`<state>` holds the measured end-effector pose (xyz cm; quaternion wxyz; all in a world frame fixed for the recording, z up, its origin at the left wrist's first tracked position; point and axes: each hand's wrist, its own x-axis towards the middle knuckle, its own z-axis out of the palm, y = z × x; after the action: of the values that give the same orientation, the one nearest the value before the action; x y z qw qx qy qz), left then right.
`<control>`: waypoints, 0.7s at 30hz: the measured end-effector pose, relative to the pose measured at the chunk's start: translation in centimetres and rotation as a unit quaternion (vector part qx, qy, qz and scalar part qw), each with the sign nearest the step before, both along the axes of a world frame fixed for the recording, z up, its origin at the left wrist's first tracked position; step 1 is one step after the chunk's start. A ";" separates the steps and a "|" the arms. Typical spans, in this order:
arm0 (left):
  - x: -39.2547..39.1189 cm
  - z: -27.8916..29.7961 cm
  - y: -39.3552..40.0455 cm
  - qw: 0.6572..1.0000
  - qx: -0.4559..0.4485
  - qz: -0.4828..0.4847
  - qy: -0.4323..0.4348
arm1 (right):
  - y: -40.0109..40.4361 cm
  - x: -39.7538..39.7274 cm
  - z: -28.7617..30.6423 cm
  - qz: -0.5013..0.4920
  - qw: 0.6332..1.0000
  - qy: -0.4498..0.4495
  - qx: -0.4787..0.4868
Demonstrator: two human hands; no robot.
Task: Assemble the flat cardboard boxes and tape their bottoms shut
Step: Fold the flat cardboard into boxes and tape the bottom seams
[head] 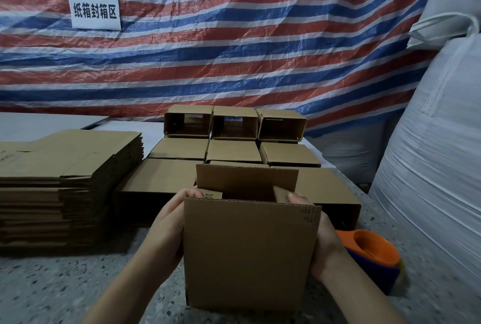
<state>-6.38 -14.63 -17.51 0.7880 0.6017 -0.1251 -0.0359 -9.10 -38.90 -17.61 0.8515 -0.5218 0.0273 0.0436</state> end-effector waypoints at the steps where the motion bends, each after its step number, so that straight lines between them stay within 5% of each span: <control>1: 0.1 -0.1 -0.1 1.000 -0.001 -0.001 -0.002 | -0.1 0.1 0.1 -0.001 1.000 0.001 -0.013; 6: -0.1 -0.2 0.3 0.999 -0.025 -0.045 -0.013 | -0.4 0.4 0.0 -0.009 0.999 -0.002 -0.035; 10: 0.0 2.0 0.2 0.990 0.048 -0.120 -0.064 | -0.4 0.8 -0.1 -0.032 0.999 0.031 -0.017; 15: -0.4 2.9 0.6 0.989 0.122 -0.053 -0.071 | -0.7 1.3 -0.4 -0.068 0.995 0.050 -0.047; 21: 1.1 -0.4 1.4 0.994 0.103 -0.033 -0.015 | -0.6 1.4 -0.3 -0.061 0.997 0.036 -0.044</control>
<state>-5.24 -13.18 -17.91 0.7184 0.6756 -0.1524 -0.0650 -7.72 -39.54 -17.86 0.8275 -0.5539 0.0914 0.0085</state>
